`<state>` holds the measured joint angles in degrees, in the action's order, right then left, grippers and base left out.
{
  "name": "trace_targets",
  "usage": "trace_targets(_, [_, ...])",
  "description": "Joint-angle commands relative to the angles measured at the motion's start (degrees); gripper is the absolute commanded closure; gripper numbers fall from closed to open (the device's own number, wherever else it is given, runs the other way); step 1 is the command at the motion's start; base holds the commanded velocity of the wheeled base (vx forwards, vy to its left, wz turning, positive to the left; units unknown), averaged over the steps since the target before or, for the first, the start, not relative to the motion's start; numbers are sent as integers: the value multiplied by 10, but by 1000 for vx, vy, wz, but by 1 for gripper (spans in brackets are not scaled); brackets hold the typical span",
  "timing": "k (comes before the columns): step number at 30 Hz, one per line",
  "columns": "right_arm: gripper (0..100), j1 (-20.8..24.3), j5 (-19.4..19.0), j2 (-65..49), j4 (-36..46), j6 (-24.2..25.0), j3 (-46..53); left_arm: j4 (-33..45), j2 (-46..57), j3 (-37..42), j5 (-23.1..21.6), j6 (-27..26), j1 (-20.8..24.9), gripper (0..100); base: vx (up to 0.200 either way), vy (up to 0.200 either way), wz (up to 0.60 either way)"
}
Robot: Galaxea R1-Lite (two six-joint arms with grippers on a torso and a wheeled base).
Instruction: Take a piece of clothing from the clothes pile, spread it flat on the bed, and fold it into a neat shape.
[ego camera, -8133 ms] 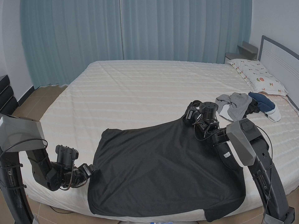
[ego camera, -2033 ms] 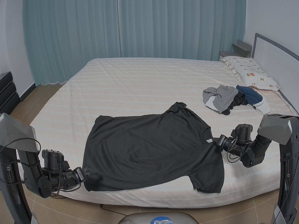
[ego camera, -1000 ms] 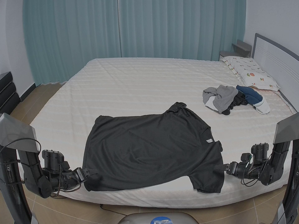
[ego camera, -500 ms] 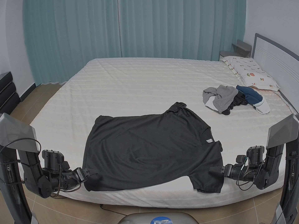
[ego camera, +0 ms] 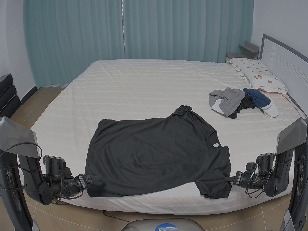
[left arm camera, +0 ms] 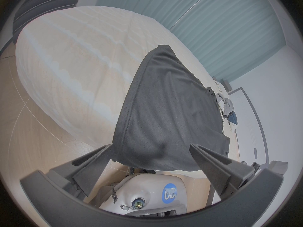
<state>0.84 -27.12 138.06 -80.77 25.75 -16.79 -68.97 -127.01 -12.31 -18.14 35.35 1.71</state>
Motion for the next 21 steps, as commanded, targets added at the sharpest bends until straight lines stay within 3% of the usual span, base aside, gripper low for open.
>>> trace_targets(1, [100, -12, -7, 6, -18, 4, 11, 0, -1, 5, 1, -9, -3, 0, 0, 0, 0])
trace_targets(7, [100, -8, -19, 33, -82, 10, 37, -2, -26, 24, 6, -84, 3, 0, 0, 0, 0])
trace_targets(12, [100, -7, -18, 39, -89, 10, 40, -29, -51, 24, 23, -120, 2, 0, 0, 0, 0])
trace_targets(21, [100, -7, -21, 37, -89, 11, 40, -189, -150, 52, 24, -199, 11, 0, 0, 0, 0])
